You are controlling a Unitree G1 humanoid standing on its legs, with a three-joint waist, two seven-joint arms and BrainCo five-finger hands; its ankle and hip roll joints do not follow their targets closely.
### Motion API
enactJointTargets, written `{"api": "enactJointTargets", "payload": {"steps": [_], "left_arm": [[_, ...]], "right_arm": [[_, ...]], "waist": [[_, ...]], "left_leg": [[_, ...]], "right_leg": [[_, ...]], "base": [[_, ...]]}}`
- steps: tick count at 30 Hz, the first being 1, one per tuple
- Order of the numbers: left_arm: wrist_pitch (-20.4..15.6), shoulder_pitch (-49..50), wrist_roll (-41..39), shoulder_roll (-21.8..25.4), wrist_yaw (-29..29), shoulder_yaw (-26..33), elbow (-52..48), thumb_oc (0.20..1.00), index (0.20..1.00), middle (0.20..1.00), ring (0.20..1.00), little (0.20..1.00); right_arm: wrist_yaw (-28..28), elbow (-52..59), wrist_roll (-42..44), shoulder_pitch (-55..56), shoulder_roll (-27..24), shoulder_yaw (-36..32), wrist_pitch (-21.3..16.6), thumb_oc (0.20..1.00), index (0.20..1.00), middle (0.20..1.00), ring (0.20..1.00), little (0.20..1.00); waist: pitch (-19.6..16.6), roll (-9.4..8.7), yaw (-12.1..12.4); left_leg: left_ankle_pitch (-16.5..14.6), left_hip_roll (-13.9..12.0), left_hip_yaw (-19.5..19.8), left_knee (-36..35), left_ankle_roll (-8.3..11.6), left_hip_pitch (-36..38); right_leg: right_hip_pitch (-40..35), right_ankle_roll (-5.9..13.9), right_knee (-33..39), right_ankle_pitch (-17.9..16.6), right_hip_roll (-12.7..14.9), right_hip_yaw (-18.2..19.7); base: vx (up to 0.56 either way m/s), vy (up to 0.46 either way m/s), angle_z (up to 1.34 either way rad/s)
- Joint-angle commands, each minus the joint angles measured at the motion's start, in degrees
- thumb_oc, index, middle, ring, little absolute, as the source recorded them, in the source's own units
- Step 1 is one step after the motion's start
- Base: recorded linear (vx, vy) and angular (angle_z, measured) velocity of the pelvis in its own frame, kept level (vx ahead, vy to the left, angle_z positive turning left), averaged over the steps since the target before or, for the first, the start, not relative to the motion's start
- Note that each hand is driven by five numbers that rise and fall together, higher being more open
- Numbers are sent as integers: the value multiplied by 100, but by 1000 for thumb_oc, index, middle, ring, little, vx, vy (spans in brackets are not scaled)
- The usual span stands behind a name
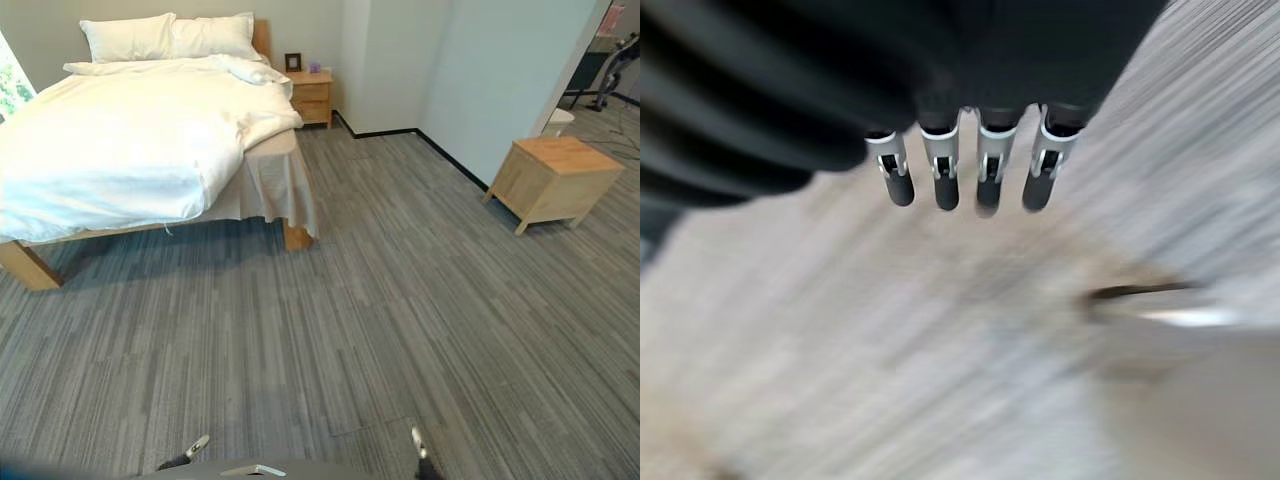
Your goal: Making the bed.
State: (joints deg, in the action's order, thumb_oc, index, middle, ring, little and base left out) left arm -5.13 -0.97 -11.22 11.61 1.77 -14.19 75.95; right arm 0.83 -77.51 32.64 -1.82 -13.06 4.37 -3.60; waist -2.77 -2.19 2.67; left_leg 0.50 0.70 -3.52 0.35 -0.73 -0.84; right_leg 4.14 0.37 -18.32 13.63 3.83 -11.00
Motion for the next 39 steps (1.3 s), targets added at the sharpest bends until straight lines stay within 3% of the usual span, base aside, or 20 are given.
{"api": "enactJointTargets", "payload": {"steps": [1, 8, 12, 13, 16, 18, 20, 22, 23, 24, 25, 30, 36, 38, 39], "left_arm": [[-142, -673, -270, -282, -153, 144, 208, 1000, 1000, 1000, 1000, 1000], [-271, -998, -929, 447, 24, 309, -934, 1000, 1000, 1000, 1000, 1000], [-252, -791, -1897, 1049, 221, 533, -3837, 1000, 1000, 1000, 1000, 1000], [-157, -526, -1892, 1453, 73, 422, -4944, 1000, 1000, 1000, 1000, 1000], [-137, -332, -1736, 2100, -192, 363, -6037, 1000, 1000, 1000, 1000, 1000], [-193, -219, -1740, 1994, -141, 469, -6113, 1000, 1000, 1000, 1000, 1000], [-247, -106, -1580, 1511, 46, 665, -6006, 1000, 1000, 1000, 1000, 1000], [-302, -47, -1526, 1324, 183, 742, -5987, 1000, 1000, 1000, 1000, 1000], [-344, -2, -1611, 1071, 409, 777, -5920, 1000, 1000, 1000, 1000, 1000], [-297, 45, -1651, 948, 451, 803, -5893, 1000, 1000, 1000, 1000, 1000], [-265, 221, -1746, 809, 473, 963, -5884, 1000, 1000, 1000, 1000, 1000], [-342, 399, -1650, 844, 436, 1033, -5884, 1000, 1000, 1000, 1000, 1000], [-338, 418, -1515, 1070, 461, 1191, -5923, 1000, 1000, 1000, 1000, 1000], [-343, 416, -1474, 1069, 498, 1259, -5883, 1000, 1000, 1000, 1000, 1000], [-324, 447, -1521, 1037, 589, 1304, -5918, 1000, 1000, 1000, 1000, 1000]], "right_arm": [[-37, -373, -32, -285, 41, 62, 33, 1000, 1000, 1000, 1000, 1000], [0, 985, 1030, -649, -218, -121, -208, 1000, 1000, 1000, 1000, 1000], [280, 3367, 1047, -609, -565, -181, -401, 1000, 1000, 1000, 1000, 1000], [182, 4120, 1002, -530, -693, -96, -416, 1000, 1000, 1000, 1000, 1000], [-55, 5046, 631, -430, -884, 207, -369, 1000, 1000, 1000, 1000, 1000], [74, 5458, 84, -276, -922, 242, -362, 1000, 1000, 1000, 1000, 1000], [331, 6130, -848, -34, -745, 218, -388, 1000, 1000, 1000, 1000, 1000], [312, 6015, -417, 70, -509, 144, -449, 1000, 1000, 1000, 1000, 1000], [127, 5836, 722, 177, -150, 196, -567, 1000, 1000, 1000, 1000, 1000], [59, 5852, 704, 279, -114, 286, -495, 1000, 1000, 1000, 1000, 1000], [-75, 6183, 102, 475, -320, 526, -338, 1000, 1000, 1000, 1000, 1000], [-60, 6275, -239, 451, -484, 489, -395, 1000, 1000, 1000, 1000, 1000], [-94, 6410, -380, 284, -661, 572, -351, 1000, 1000, 1000, 1000, 1000], [-127, 6369, 200, 352, -494, 530, -364, 1000, 1000, 1000, 1000, 1000], [-50, 6213, 1188, 437, -151, 416, -472, 1000, 1000, 1000, 1000, 1000]], "waist": [[278, -67, -11], [300, 15, -19], [373, 50, 3], [398, 54, 21], [422, 43, 74], [429, 33, 74], [464, 39, 58], [471, 30, 57], [488, 12, 66], [489, 4, 65], [521, -24, 67], [587, -63, 71], [799, -263, 129], [830, -311, 145], [858, -343, 160]], "left_leg": [[26, -255, 397, -535, 368, 590], [-9, -261, 372, -535, 405, 660], [33, -269, 375, -535, 407, 632], [51, -272, 387, -535, 402, 612], [55, -258, 404, -535, 402, 594], [41, -263, 403, -535, 400, 601], [11, -260, 403, -535, 388, 599], [1, -258, 409, -535, 385, 600], [-7, -257, 410, -535, 385, 605], [-7, -255, 413, -535, 382, 593], [-15, -249, 398, -535, 377, 579], [-40, -228, 333, -535, 345, 526], [-75, -171, 261, -535, 268, 316], [-98, -145, 254, -535, 242, 288], [-128, -108, 236, -535, 214, 289]], "right_leg": [[-870, 747, 2332, -1836, 441, -46], [-904, 770, 2332, -1840, 440, -18], [-867, 787, 2332, -1880, 445, -4], [-848, 796, 2332, -1901, 452, -15], [-844, 810, 2332, -1915, 467, -21], [-843, 815, 2332, -1902, 470, -12], [-840, 807, 2332, -1872, 473, 3], [-841, 801, 2332, -1863, 477, -1], [-850, 797, 2332, -1852, 484, -2], [-843, 796, 2332, -1855, 488, -7], [-826, 799, 2332, -1869, 502, -5], [-748, 844, 2332, -1918, 522, 23], [-526, 923, 2332, -2045, 569, 115], [-495, 947, 2332, -2061, 594, 142], [-489, 978, 2332, -2090, 629, 166]], "base": [[23, 5, 7], [8, 17, 2], [-32, 12, -9], [-31, 6, -1], [0, 0, 0], [17, 2, -1], [50, 8, -3], [34, 4, -1], [30, 1, -3], [56, 10, -1], [53, 17, -3], [42, 44, -6], [34, 74, -8], [45, 94, -9], [41, 99, -6]]}}
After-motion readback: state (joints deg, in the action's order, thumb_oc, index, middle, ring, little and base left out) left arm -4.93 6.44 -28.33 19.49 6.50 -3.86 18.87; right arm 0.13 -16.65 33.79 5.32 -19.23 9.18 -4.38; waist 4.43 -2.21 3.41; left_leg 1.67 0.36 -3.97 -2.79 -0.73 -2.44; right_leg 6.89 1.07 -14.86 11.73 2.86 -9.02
